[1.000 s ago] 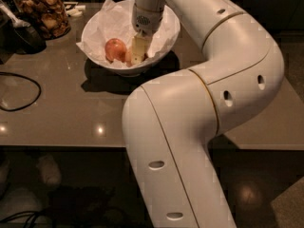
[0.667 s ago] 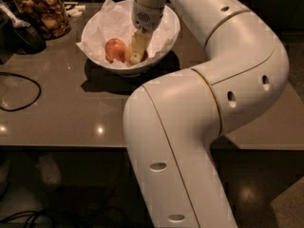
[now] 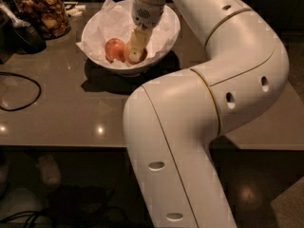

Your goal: Pick apple from white bowl

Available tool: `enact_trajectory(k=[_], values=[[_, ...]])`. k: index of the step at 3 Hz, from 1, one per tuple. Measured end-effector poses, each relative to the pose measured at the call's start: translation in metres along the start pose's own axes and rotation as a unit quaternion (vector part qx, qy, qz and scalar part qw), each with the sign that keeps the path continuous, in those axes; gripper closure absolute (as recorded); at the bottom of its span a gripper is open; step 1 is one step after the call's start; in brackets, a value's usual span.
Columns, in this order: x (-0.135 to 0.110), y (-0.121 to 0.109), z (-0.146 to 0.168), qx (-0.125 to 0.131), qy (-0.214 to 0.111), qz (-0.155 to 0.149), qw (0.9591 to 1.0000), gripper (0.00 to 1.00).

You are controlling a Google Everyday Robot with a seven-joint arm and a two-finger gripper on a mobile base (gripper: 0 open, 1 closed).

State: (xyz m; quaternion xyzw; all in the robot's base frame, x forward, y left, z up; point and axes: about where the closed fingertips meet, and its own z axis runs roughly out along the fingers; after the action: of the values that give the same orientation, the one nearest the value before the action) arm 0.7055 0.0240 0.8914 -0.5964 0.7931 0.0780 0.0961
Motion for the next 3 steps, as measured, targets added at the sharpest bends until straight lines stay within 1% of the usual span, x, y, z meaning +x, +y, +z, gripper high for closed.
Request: enact_trajectory(k=[1, 2, 3], values=[[-0.002, 0.003, -0.017, -0.002, -0.026, -0.013, 0.9996, 1.0], [-0.007, 0.006, -0.031, -0.006, -0.053, -0.028, 0.9982, 1.0], [-0.012, 0.007, -0.041, -0.006, -0.072, -0.038, 0.9966, 1.0]])
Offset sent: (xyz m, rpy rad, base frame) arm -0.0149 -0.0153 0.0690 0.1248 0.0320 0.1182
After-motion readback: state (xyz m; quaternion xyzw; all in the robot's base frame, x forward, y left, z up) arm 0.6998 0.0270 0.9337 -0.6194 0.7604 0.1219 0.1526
